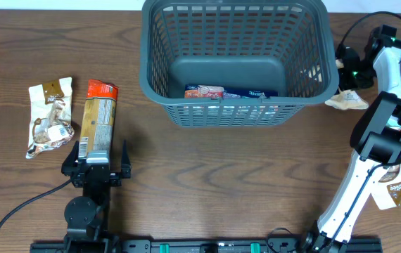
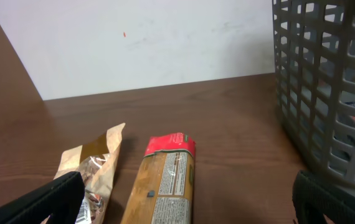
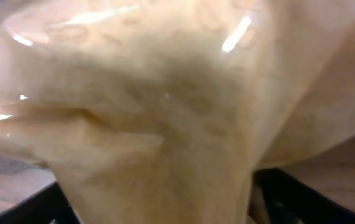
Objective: Pack container
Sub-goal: 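Grasp the beige paper bag beside the basket with the right gripper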
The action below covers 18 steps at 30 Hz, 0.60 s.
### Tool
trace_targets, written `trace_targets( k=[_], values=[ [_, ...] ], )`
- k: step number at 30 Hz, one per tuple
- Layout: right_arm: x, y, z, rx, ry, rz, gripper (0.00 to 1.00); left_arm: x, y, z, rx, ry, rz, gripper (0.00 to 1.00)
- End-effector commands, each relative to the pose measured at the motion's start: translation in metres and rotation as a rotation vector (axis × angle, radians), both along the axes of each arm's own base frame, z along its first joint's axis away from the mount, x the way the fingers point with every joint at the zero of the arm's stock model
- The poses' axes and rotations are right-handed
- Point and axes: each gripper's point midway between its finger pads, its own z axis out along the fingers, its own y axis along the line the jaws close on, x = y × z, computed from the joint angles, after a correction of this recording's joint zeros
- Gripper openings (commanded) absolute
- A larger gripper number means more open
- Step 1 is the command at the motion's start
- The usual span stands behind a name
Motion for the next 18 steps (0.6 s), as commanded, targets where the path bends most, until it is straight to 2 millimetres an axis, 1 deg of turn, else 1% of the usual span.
trace_targets(
  k=[1, 2, 5, 6, 8, 9, 11, 13, 16, 18],
  values=[
    [0.001, 0.011, -0.010, 0.046, 0.009, 0.013, 0.47, 0.000, 0.001, -0.013, 0.002, 0.033, 0.005, 0.99],
    [0.001, 0.012, -0.010, 0.050, 0.007, 0.014, 0.45, 0.000, 0.000, -0.013, 0.002, 0.033, 0.004, 0.99],
    [0.001, 0.014, -0.010, 0.058, 0.005, 0.016, 0.44, 0.000, 0.000, -0.013, 0.002, 0.033, 0.005, 0.99],
    [0.002, 0.015, -0.009, 0.060, 0.005, 0.015, 0.43, 0.000, 0.000, -0.013, 0.002, 0.033, 0.004, 0.99],
    [0.002, 0.015, -0.009, 0.062, 0.007, 0.002, 0.33, 0.000, 0.000, -0.013, 0.002, 0.033, 0.004, 0.99],
    [0.002, 0.015, -0.009, 0.064, 0.009, -0.007, 0.26, 0.000, 0.000, -0.013, 0.002, 0.033, 0.004, 0.99],
    [0.001, 0.018, -0.009, 0.078, 0.010, -0.014, 0.21, 0.000, 0.000, -0.013, 0.002, 0.033, 0.004, 0.99],
    [0.002, 0.021, -0.008, 0.098, 0.006, -0.026, 0.12, 0.000, 0.000, -0.013, 0.002, 0.033, 0.004, 0.99],
    [0.007, 0.026, -0.004, 0.132, -0.012, -0.048, 0.03, 0.000, 0.000, -0.013, 0.002, 0.033, 0.004, 0.99],
    [0.011, 0.027, 0.001, 0.148, -0.030, -0.063, 0.02, 0.000, 0.000, -0.013, 0.002, 0.033, 0.004, 0.99]
  ],
)
